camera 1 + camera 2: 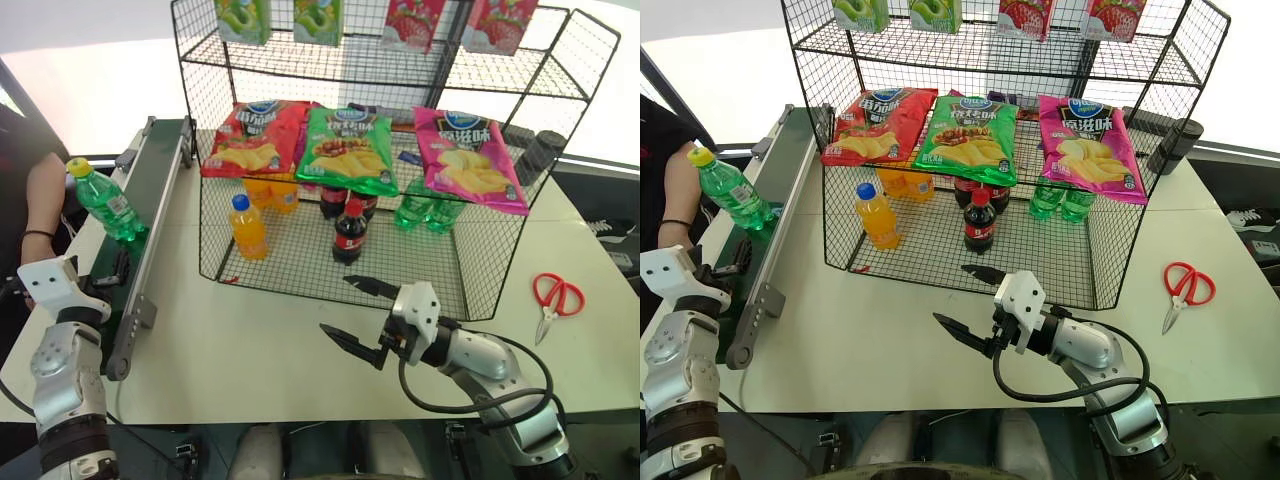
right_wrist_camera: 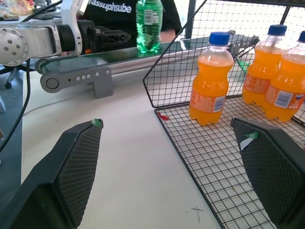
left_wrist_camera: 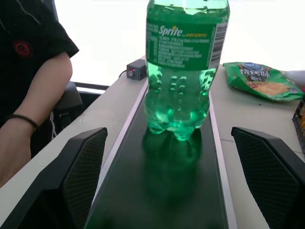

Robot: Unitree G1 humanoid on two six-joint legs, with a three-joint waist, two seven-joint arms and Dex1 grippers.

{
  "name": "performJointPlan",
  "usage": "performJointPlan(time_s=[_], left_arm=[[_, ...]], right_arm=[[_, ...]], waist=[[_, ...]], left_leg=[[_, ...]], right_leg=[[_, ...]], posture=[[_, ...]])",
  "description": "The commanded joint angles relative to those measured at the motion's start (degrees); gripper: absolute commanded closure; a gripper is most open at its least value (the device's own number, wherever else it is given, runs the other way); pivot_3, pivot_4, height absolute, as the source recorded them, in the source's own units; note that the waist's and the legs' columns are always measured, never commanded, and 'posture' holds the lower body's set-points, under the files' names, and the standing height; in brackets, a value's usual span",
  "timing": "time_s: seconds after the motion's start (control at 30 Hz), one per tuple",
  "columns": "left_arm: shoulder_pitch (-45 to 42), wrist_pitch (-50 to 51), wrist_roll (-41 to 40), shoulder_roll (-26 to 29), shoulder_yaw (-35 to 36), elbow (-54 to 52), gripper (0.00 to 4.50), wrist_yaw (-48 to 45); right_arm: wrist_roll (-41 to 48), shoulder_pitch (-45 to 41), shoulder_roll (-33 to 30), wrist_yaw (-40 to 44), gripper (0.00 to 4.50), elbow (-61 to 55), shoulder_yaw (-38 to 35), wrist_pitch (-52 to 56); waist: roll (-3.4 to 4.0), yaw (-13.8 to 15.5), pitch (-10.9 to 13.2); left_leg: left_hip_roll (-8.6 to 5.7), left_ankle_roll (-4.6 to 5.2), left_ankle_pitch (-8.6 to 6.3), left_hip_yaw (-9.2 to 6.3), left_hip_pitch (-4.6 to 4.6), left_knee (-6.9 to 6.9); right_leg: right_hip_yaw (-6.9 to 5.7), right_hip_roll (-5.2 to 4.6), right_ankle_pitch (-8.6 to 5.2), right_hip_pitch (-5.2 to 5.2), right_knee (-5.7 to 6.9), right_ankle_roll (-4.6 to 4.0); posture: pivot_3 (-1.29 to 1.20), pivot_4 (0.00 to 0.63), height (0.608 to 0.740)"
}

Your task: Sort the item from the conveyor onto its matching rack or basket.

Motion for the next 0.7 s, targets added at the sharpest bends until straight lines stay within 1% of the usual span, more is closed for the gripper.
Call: performJointPlan(time_s=[0.03,0.33,0.43,0.47,0.5,0.7], left_arm=[[-0.6,-2.3,0.8,1.5,-0.1,-1.3,0.05,-0.7],[-0.7,-2.3,0.8,1.4,-0.1,-1.6,0.05,0.7],[-0.8,-2.1,0.8,1.4,0.0,-1.3,0.83,1.3],[-0.8,-2.1,0.8,1.3,0.0,-1.3,1.30,1.4],[-0.8,-2.0,0.7,1.3,-0.1,-1.4,1.62,1.5],[-1.2,-3.1,-0.1,1.6,0.3,-3.1,1.66,0.9]], right_arm=[[1.0,-1.0,0.5,0.1,0.00,-1.8,0.1,-0.1],[1.4,-1.5,0.6,0.3,0.00,-1.5,0.4,0.3],[1.4,-1.5,0.6,0.4,0.00,-1.5,0.4,0.4],[1.4,-1.6,0.6,0.4,0.00,-1.5,0.4,0.4],[1.4,-1.6,0.6,0.4,0.00,-1.5,0.4,0.4],[1.8,-1.7,0.5,0.2,0.00,-2.2,0.1,1.2]], waist=[[0.00,0.0,0.0],[0.00,-0.1,0.0],[0.01,-0.1,0.0],[0.00,0.0,0.0],[0.00,0.0,0.0],[0.00,0.1,0.0]], left_leg=[[0.00,0.00,0.00,0.00,0.00,0.00],[0.00,0.00,0.00,0.00,0.00,-0.01],[0.00,0.00,0.00,0.00,0.00,-0.01],[0.00,0.00,0.00,0.00,-0.01,-0.01],[-0.01,0.00,0.00,0.00,-0.01,-0.01],[-0.03,0.00,0.00,0.00,0.00,-0.01]], right_leg=[[0.00,0.00,0.00,0.00,0.00,0.00],[0.00,-0.01,0.00,0.00,0.00,0.00],[0.00,-0.01,0.00,-0.01,0.00,0.00],[0.00,-0.02,0.00,-0.01,0.00,0.00],[-0.01,-0.02,0.00,-0.01,0.00,0.00],[-0.02,-0.06,0.00,0.00,0.00,-0.01]], posture=[[0.00,0.150,0.740],[0.00,0.150,0.740],[0.00,0.150,0.740],[0.00,0.150,0.740],[0.00,0.150,0.740],[0.00,0.150,0.740]])
